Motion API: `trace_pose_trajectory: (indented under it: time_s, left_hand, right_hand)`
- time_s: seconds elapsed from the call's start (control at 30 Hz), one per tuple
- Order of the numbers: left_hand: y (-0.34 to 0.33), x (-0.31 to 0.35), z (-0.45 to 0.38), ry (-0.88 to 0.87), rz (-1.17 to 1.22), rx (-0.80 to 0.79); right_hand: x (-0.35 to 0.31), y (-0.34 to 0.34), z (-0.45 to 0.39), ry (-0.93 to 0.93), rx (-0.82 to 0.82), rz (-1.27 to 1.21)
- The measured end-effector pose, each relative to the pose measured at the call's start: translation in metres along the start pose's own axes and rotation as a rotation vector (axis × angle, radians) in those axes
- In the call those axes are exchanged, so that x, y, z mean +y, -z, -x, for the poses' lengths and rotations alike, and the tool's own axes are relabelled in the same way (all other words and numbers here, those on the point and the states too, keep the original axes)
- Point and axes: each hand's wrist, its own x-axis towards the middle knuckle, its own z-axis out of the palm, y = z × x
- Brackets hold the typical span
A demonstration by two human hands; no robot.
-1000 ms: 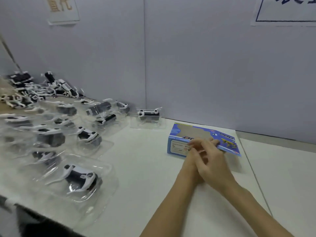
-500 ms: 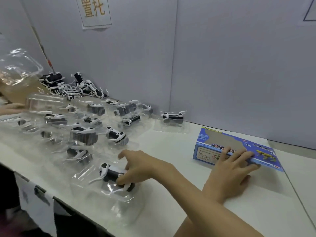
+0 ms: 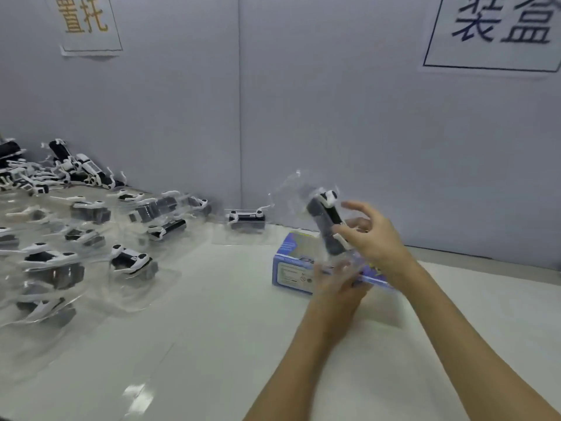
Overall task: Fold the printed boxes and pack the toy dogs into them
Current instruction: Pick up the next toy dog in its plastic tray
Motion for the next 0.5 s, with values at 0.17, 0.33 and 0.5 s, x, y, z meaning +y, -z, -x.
trace_pose_trajectory:
  time_s: [0.17,0.33,0.5]
  left_hand:
    - [-0.007,-0.005,-0.003,0.063,-0.155,0.079]
    - [-0.007,-0.021,-0.006,0.130,-0.118,0.250]
    - [-0.004,-0.028,-0.012,0.188,-0.053,0.561]
  right_hand:
    - [0.053,0.070,0.023,-0.059,0.332,-0.496]
    - [0.093,0.100,0.051,-0.305,0.280,-0.966]
    - [0.108,0.099,0.062,-0.282,0.253,-0.754]
